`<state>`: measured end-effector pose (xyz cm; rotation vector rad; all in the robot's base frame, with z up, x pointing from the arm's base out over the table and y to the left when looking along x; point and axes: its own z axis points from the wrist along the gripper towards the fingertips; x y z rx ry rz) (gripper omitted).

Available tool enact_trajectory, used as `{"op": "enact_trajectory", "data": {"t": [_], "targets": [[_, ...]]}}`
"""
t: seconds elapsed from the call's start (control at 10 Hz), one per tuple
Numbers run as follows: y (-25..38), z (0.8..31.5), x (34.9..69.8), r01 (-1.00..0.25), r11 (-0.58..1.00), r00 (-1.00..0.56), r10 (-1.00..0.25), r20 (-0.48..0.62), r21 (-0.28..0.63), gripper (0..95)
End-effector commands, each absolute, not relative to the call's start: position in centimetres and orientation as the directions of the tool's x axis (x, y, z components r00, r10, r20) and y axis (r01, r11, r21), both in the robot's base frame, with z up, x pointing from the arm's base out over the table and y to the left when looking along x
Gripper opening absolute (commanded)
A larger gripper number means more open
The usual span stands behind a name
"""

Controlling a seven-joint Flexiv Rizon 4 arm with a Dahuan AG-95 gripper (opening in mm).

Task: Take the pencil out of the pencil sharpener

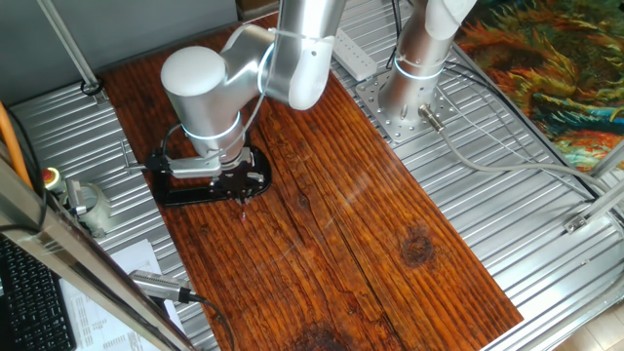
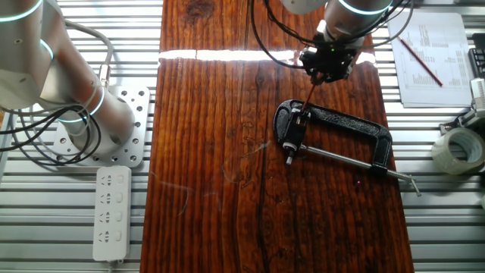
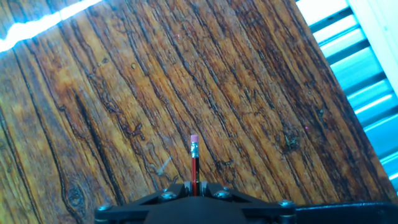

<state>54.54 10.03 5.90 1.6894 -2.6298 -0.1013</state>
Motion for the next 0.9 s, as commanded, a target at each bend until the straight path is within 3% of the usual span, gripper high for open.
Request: {"op": "enact_trajectory", "data": {"t": [0.1, 0.9], "targets": [[10.2, 6.0, 54.8, -0.914, 0.4, -0.402, -0.915, -0.025, 0.066, 0.0], [11.6, 6.7, 56.5, -0.909, 0.409, -0.411, -0.911, -0.016, 0.081, 0.0]]}}
